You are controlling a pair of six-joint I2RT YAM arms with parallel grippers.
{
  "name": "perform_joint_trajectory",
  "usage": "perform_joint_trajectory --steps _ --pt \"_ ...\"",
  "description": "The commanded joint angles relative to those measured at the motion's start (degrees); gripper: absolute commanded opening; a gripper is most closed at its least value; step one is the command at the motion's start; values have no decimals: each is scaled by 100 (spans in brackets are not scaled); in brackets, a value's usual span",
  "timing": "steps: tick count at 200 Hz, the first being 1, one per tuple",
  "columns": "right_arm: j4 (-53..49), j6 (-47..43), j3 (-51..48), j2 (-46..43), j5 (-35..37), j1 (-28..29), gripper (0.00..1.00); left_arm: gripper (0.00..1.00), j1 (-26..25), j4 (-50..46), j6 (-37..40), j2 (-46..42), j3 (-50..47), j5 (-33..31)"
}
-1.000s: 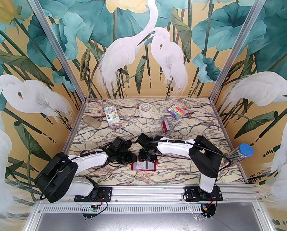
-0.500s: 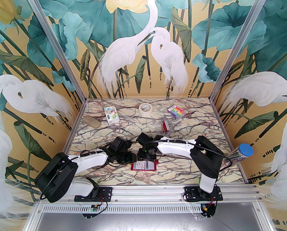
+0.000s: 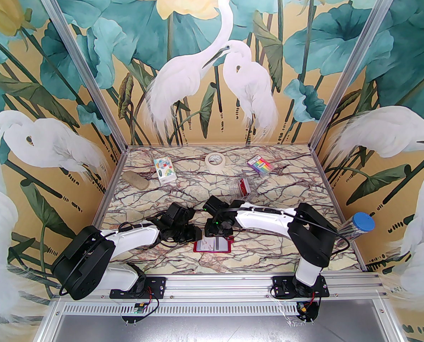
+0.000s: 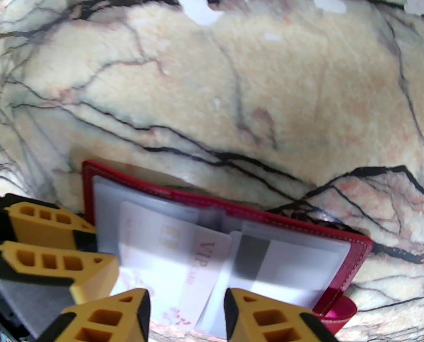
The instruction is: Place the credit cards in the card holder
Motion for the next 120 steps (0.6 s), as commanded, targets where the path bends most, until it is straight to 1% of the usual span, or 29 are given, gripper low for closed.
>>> perform_joint_trajectory --steps 1,71,120 --pt "35 70 26 187 -21 4 40 28 -52 -460 104 148 -121 -505" --pt "87 93 106 345 -114 4 40 28 -52 -420 110 197 -132 -491" --pt "104 80 223 431 -195 12 31 28 -54 -397 102 194 -151 -491"
